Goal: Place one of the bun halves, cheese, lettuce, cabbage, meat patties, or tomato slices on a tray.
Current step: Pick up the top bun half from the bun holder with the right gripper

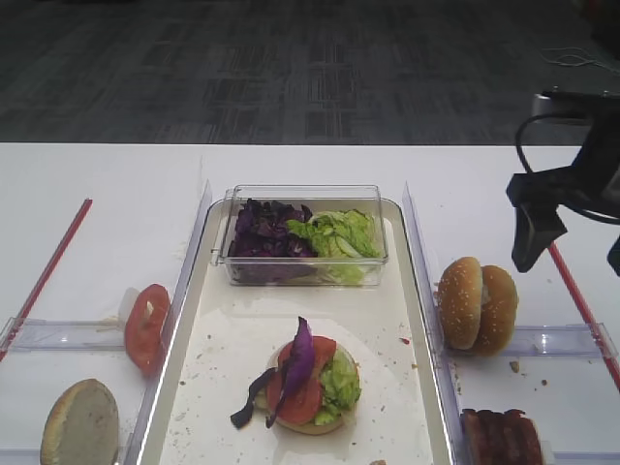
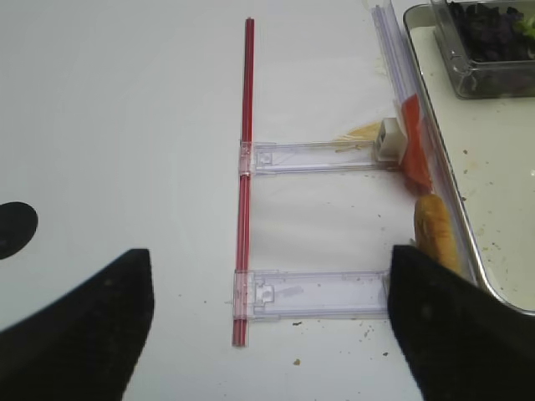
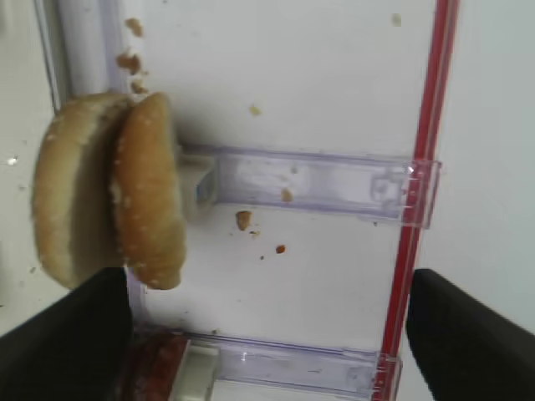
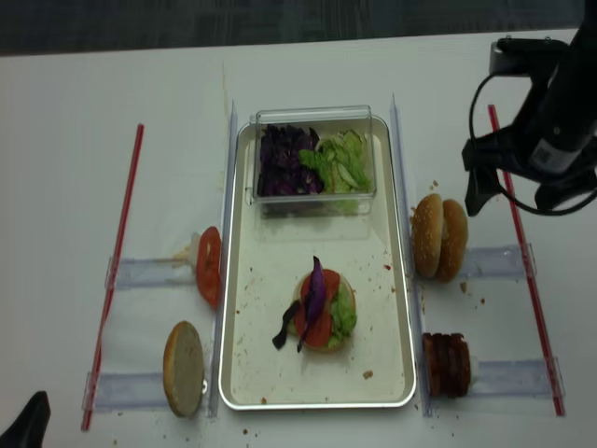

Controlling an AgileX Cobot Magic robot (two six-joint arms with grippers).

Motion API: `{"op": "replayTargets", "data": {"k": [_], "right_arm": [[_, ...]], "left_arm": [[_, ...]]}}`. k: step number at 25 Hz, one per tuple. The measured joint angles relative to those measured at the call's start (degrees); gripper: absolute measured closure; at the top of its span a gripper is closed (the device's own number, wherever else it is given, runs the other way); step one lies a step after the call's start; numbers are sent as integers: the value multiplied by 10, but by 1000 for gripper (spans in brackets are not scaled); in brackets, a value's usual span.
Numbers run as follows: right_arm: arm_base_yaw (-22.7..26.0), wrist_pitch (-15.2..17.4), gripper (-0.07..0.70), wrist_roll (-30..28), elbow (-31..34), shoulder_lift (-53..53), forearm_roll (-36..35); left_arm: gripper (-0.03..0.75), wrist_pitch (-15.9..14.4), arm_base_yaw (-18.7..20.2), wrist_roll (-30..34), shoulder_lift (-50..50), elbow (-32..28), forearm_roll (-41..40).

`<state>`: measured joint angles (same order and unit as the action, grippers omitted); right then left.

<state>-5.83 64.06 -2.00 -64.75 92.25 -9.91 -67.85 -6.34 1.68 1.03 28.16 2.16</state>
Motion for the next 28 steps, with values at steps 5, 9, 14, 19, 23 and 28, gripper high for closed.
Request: {"op": "replayTargets", "data": {"k": [5, 9, 14, 19, 23, 28], "right_arm": [[-77, 2, -58, 28, -21, -9, -1], [-138, -12, -58, 57, -26, -9, -4], [-164, -23, -58, 85, -26, -6, -4], [-164, -26, -58, 87, -26, 10, -3], [-164, -32, -37, 76, -26, 27, -8], [-164, -38, -21, 65, -26, 52, -20]], "left_arm": [[152, 0, 0, 0, 0, 0, 0], [152, 0, 0, 0, 0, 0, 0], [152, 0, 0, 0, 0, 0, 0], [152, 0, 0, 0, 0, 0, 0], [152, 1, 0, 0, 0, 0, 0], [152, 1, 0, 0, 0, 0, 0]]}}
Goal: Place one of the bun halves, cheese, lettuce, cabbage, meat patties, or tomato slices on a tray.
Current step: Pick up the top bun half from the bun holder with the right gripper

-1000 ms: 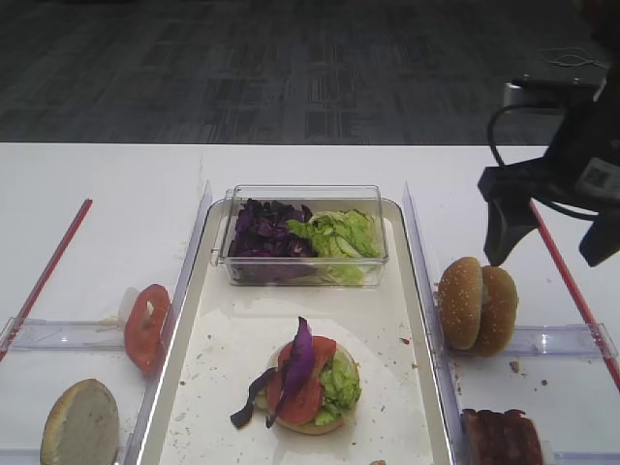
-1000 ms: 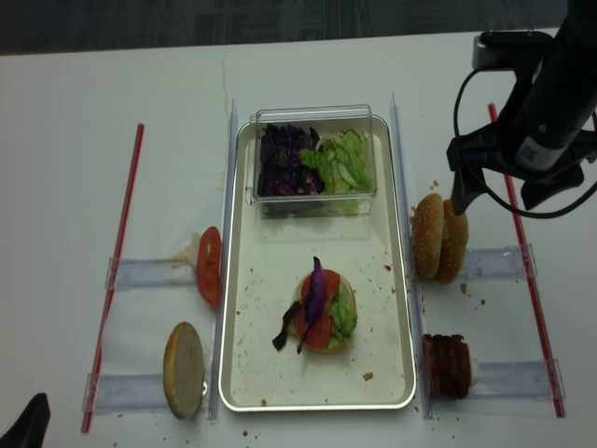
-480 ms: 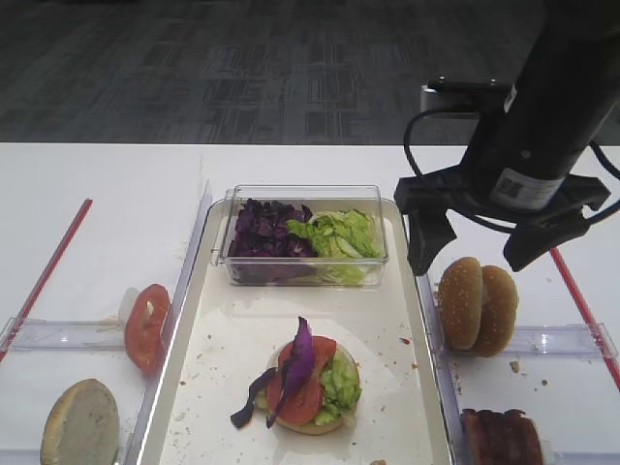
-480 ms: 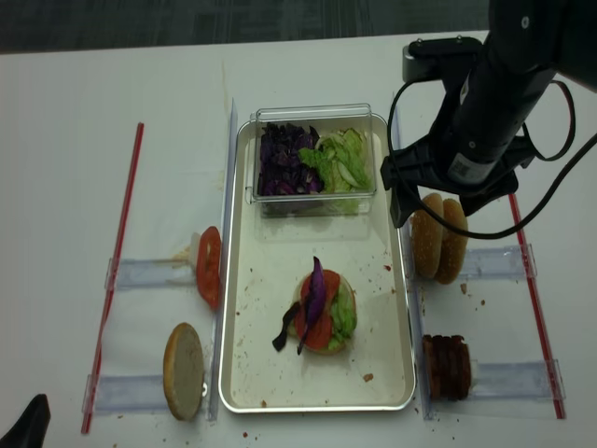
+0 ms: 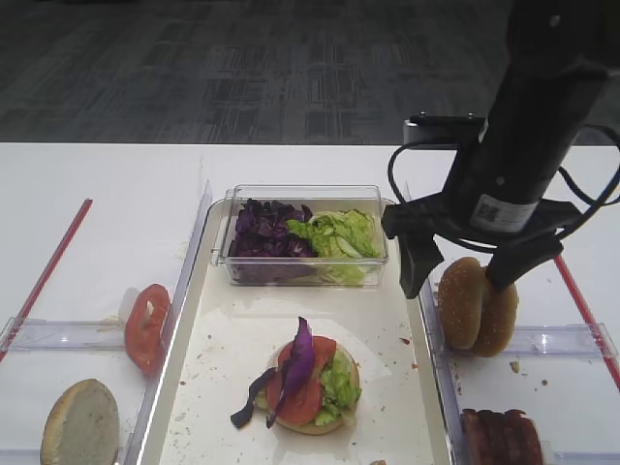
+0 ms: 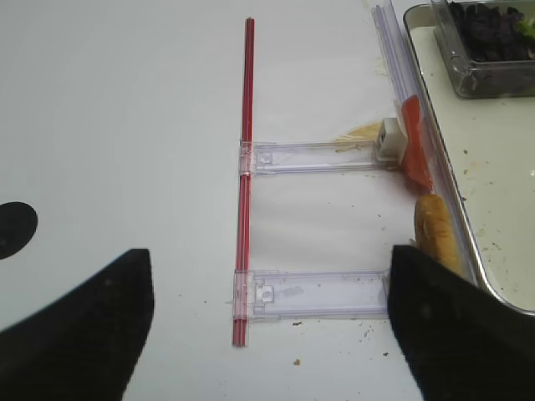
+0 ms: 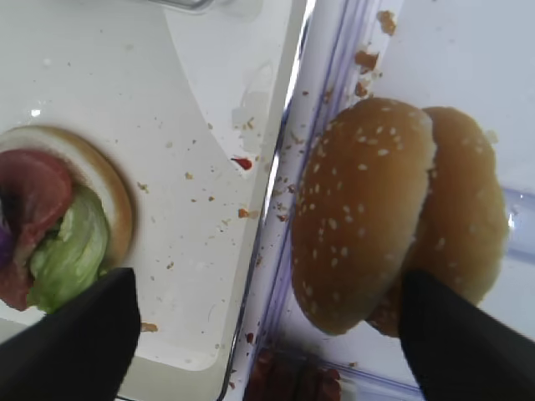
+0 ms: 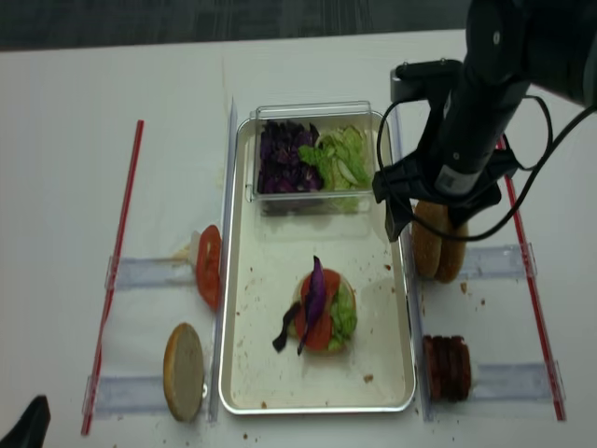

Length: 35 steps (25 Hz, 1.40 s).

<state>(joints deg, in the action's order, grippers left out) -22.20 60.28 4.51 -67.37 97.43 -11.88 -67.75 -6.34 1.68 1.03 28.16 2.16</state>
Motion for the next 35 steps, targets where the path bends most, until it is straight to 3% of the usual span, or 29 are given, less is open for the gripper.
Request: {"op": "replayTargets", "data": {"k": [4, 10, 21, 29, 35], "right_arm": [[0, -11, -1, -4, 0, 6, -6], [0, -14, 113, -4, 0, 6, 1], [0, -22, 138, -4, -1, 44, 11], [0, -26, 321, 0, -1, 45, 27], [0, -24, 375, 0, -1, 45, 35]], "left_arm": [[152, 0, 0, 0, 0, 0, 0], [152, 0, 0, 0, 0, 0, 0], [152, 0, 0, 0, 0, 0, 0], [152, 0, 0, 0, 0, 0, 0], [152, 0, 0, 0, 0, 0, 0]]}}
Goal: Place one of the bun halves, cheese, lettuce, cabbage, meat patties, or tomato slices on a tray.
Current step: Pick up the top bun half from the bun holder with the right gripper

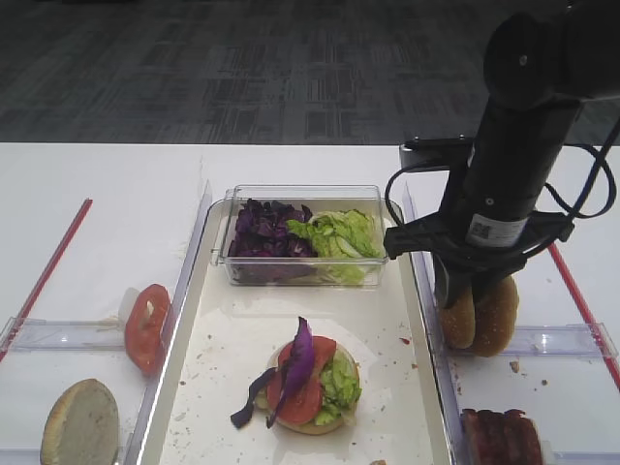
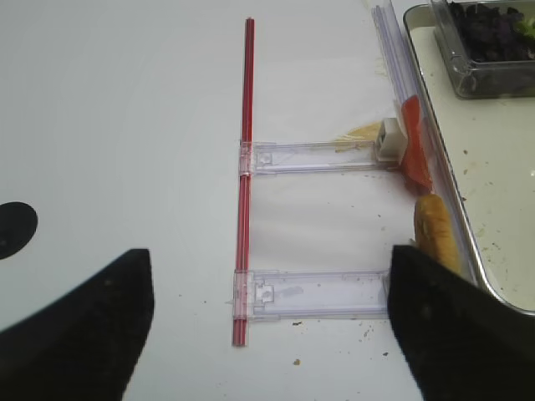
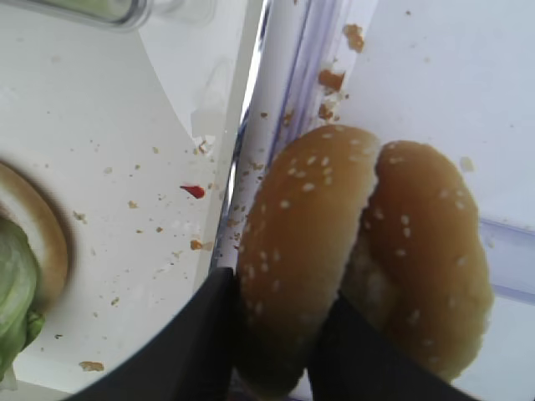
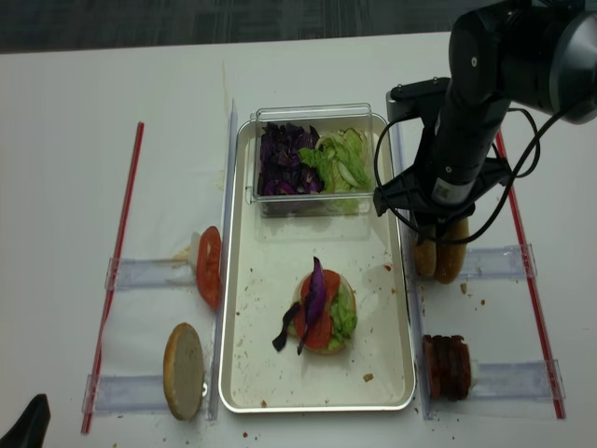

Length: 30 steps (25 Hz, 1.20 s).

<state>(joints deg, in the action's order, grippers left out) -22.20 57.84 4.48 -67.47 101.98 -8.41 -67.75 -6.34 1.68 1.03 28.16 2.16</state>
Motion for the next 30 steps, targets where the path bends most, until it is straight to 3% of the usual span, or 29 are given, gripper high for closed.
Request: {"op": "replayTargets", "data": {"k": [15, 21, 27, 30], "right_arm": [[0, 10, 394, 0, 0, -23, -1], [0, 34, 394, -8, 0, -64, -10], [0, 40, 395, -45, 0, -82, -61], [0, 42, 395, -95, 0, -83, -135]], "left_arm": [[153, 0, 0, 0, 0, 0, 0], [153, 0, 0, 0, 0, 0, 0], [153, 0, 0, 0, 0, 0, 0], [153, 0, 0, 0, 0, 0, 0]]}}
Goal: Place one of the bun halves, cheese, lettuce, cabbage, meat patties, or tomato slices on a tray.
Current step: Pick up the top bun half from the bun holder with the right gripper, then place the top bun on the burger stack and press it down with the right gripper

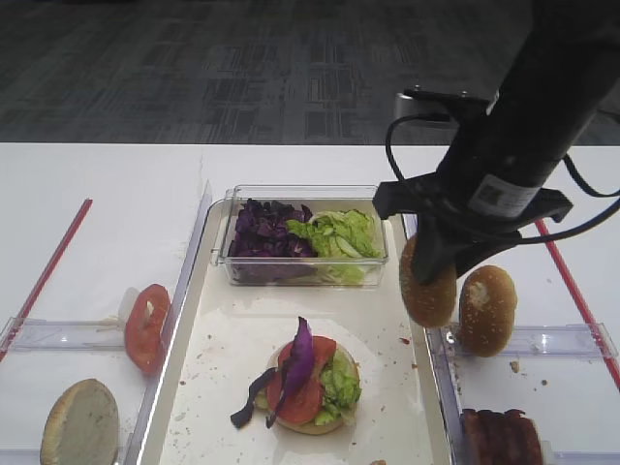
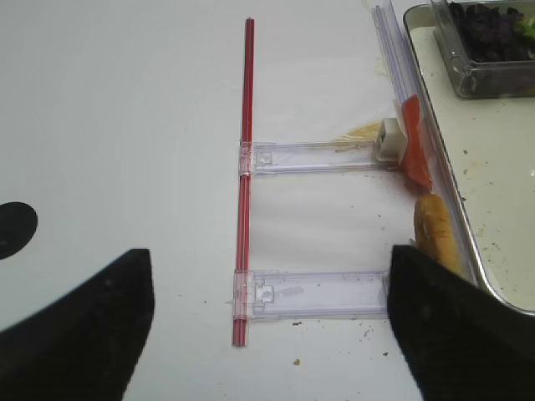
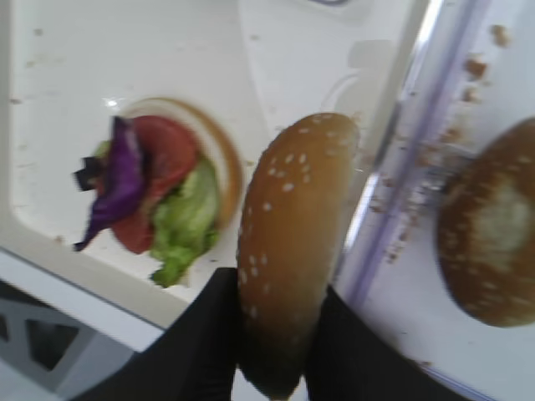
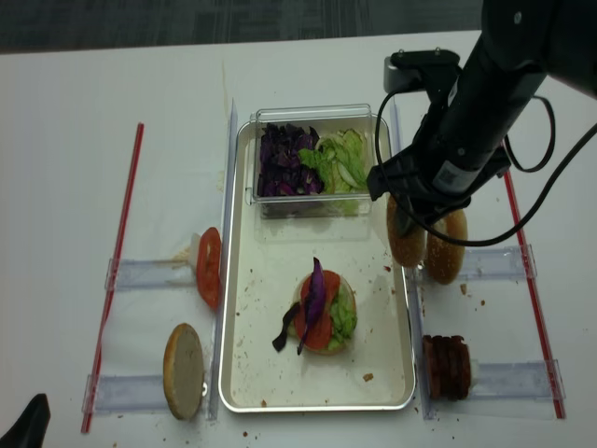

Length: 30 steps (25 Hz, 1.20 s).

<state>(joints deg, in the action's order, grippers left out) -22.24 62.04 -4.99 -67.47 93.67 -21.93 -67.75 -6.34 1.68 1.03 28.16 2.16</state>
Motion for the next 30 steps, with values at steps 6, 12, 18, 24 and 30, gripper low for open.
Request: {"op": "replayTargets", "data": {"k": [6, 12, 18, 24, 30], "right_arm": [[0, 23, 395, -140, 0, 0, -218], [0, 52, 395, -230, 0, 0, -378], [0, 61, 395, -254, 6, 2, -408], [0, 60, 395, -294, 46, 40, -423], [0, 52, 395, -323, 57, 75, -426]], "left_arm": [[153, 0, 0, 0, 0, 0, 0], [153, 0, 0, 0, 0, 0, 0], [153, 0, 0, 0, 0, 0, 0], [153, 0, 0, 0, 0, 0, 0], [153, 0, 0, 0, 0, 0, 0]]}}
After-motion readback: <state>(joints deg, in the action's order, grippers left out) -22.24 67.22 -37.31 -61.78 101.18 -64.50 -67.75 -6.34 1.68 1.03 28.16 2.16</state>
